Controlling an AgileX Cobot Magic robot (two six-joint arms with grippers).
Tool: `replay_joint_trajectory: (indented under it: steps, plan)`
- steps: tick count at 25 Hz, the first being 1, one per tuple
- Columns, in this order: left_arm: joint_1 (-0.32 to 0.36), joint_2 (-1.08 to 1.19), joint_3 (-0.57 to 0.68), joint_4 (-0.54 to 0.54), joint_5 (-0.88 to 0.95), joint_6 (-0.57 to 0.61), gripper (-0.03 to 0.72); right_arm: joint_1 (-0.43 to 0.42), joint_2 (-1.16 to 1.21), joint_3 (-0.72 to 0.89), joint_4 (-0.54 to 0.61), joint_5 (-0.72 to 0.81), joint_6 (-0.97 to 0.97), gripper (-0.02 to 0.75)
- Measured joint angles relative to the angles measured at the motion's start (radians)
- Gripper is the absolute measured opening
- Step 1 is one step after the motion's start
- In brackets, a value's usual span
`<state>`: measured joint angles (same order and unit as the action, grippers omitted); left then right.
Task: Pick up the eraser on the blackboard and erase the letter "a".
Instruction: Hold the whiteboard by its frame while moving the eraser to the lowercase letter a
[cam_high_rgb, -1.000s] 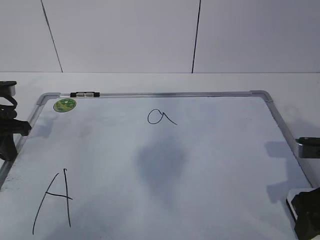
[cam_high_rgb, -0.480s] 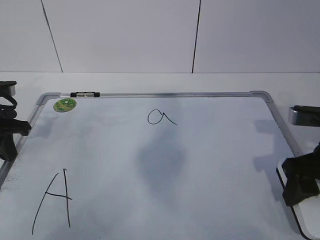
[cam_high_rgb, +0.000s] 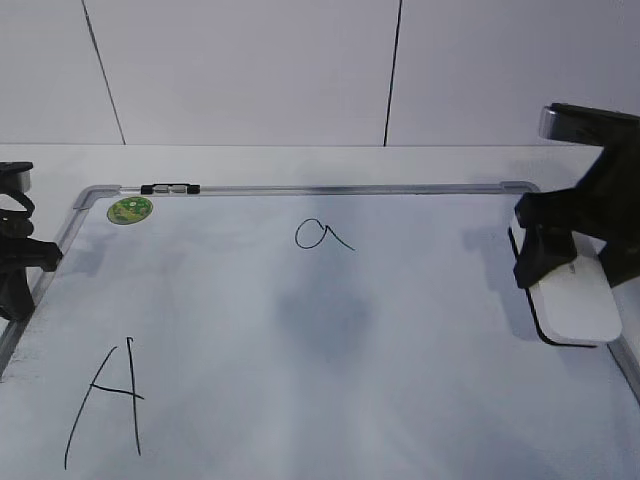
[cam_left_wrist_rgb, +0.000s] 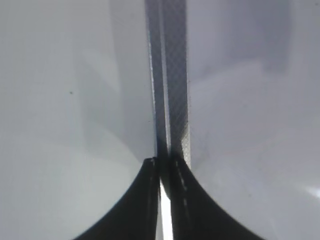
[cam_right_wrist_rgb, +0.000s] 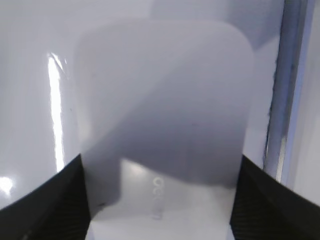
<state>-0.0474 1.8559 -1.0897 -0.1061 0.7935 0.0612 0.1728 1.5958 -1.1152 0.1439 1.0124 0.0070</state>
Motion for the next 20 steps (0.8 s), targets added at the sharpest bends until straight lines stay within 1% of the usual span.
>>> replay_joint_trajectory:
  steps: [4,12,17,20]
  plan:
    - [0.000,0.000,0.000,0.000,0.000,0.000,0.018,0.020,0.119,-0.147,-0.002,0.050,0.000,0.549]
    - [0.000,0.000,-0.002,0.000,0.000,0.000,0.018,0.133,0.399,-0.518,-0.061,0.145,0.015,0.549]
    - [0.000,0.000,-0.002,0.000,0.000,0.000,0.018,0.170,0.578,-0.752,-0.069,0.191,0.017,0.549]
    - [0.000,0.000,-0.002,0.000,0.000,0.000,0.018,0.183,0.674,-0.854,-0.071,0.202,0.019,0.549]
